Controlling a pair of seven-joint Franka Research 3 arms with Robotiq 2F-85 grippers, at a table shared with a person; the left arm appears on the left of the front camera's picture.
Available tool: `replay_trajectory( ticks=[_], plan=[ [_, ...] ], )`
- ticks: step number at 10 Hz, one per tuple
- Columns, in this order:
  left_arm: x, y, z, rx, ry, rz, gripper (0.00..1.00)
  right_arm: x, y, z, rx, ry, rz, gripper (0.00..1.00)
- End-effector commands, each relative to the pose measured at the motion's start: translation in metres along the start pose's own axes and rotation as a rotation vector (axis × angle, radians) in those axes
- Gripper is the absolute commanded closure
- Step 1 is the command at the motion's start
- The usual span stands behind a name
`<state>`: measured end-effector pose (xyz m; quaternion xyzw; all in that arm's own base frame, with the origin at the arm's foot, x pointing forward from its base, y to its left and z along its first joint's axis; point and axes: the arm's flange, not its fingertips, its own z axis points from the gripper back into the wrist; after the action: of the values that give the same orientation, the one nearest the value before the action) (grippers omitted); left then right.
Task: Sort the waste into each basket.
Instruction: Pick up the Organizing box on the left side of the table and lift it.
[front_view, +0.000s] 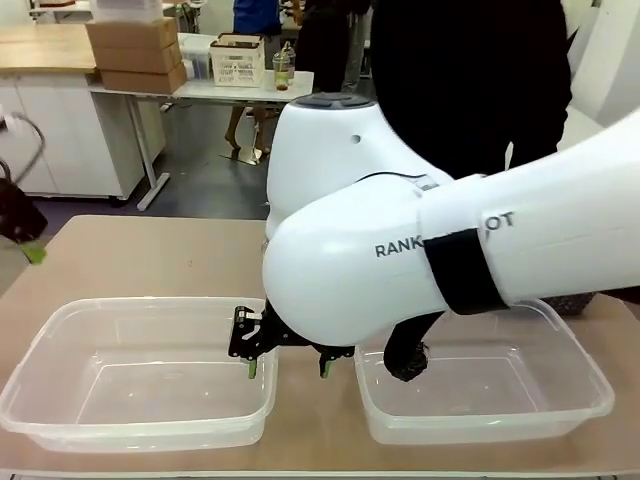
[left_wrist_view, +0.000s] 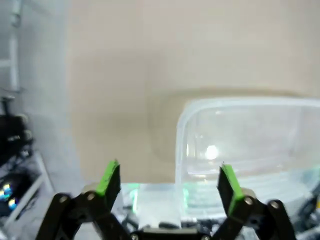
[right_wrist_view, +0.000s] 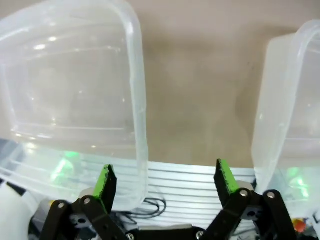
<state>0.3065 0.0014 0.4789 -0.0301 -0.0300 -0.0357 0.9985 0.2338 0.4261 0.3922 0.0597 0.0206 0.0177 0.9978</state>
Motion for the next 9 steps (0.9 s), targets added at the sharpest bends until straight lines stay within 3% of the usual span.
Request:
replay_trajectory(
  ticks=[1,2,3,4,5,6,9],
  plan=[
    [-0.061,-0.004,-0.09,0.003,0.177,-0.078,0.0,0.002,0.002,0.004,0.025,-0.041,-0.045,0.0],
    [-0.061,-0.004,-0.087,-0.043,0.305,-0.127,0.0,0.002,0.002,0.006,0.034,-0.066,-0.038,0.0],
    [0.003,-0.006,-0.024,-0.011,0.107,-0.029,0.0,0.005,-0.002,0.001,0.009,-0.001,-0.012,0.0],
    [0.003,-0.006,-0.024,-0.011,0.107,-0.029,0.0,0.005,-0.002,0.001,0.009,-0.001,-0.012,0.0],
    [0.0,-0.012,-0.047,-0.033,0.229,-0.073,0.0,0.005,-0.002,0.001,0.009,-0.001,-0.012,0.0],
    [0.008,-0.011,-0.061,0.045,0.226,0.006,0.0,0.005,-0.002,0.001,0.009,-0.001,-0.012,0.0],
    [-0.005,0.003,-0.138,0.0,0.335,0.117,0.0,0.005,-0.002,0.001,0.009,-0.001,-0.012,0.0]
  ],
)
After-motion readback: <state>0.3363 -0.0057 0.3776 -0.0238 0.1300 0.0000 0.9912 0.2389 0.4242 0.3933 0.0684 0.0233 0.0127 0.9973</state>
